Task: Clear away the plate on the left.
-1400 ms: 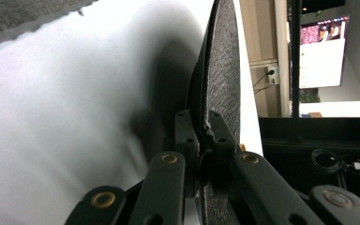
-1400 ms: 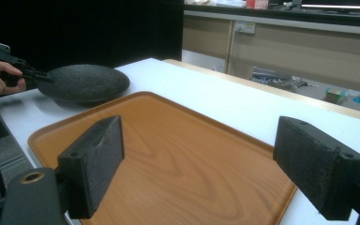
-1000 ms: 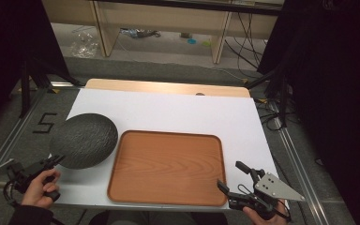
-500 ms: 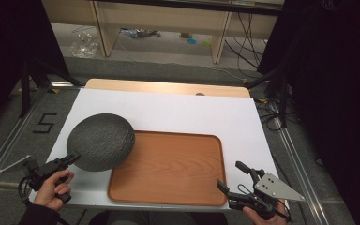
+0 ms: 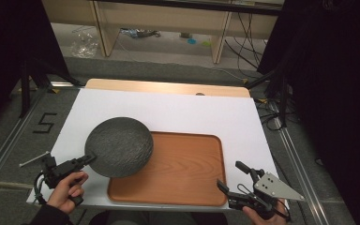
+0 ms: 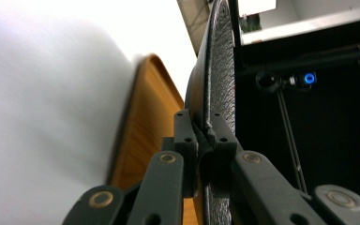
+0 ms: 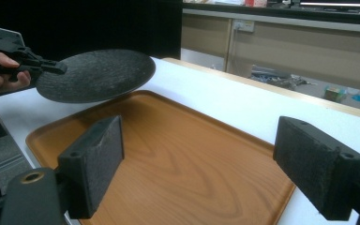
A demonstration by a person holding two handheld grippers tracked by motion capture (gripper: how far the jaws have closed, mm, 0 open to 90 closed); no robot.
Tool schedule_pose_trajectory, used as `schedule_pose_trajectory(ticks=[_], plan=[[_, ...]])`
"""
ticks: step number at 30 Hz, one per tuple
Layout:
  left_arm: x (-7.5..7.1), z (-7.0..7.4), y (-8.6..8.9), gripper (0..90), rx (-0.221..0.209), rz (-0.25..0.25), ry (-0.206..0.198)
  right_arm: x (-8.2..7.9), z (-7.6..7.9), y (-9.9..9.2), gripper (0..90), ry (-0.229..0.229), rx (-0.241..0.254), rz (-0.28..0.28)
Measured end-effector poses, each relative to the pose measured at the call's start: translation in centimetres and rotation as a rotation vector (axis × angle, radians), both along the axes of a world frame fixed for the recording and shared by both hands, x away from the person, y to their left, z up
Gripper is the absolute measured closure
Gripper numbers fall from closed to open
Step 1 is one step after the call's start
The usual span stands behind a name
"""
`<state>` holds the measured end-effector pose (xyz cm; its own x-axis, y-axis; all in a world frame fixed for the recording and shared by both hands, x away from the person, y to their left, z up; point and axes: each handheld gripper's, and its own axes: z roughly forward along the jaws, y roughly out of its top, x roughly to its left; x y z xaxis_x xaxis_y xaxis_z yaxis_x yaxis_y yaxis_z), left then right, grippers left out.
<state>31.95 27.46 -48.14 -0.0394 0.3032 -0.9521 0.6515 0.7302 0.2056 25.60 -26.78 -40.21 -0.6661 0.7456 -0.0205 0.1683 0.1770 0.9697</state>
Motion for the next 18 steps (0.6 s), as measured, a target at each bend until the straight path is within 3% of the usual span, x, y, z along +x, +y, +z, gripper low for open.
schedule_pose_trajectory(ticks=[9,12,18], plan=[[0.2,-0.2,-2.3,85.1,-0.003,-0.066,-0.005,0.1,0.0,0.0,17.5,0.006,0.000,-0.005],[0.3,-0.4,-3.6,84.9,0.015,-0.122,-0.017,0.0,0.0,-0.1,17.5,0.000,0.000,-0.003],[0.4,-0.4,-5.7,85.0,0.005,-0.175,-0.010,0.1,0.0,0.0,17.5,0.000,0.002,-0.004]])
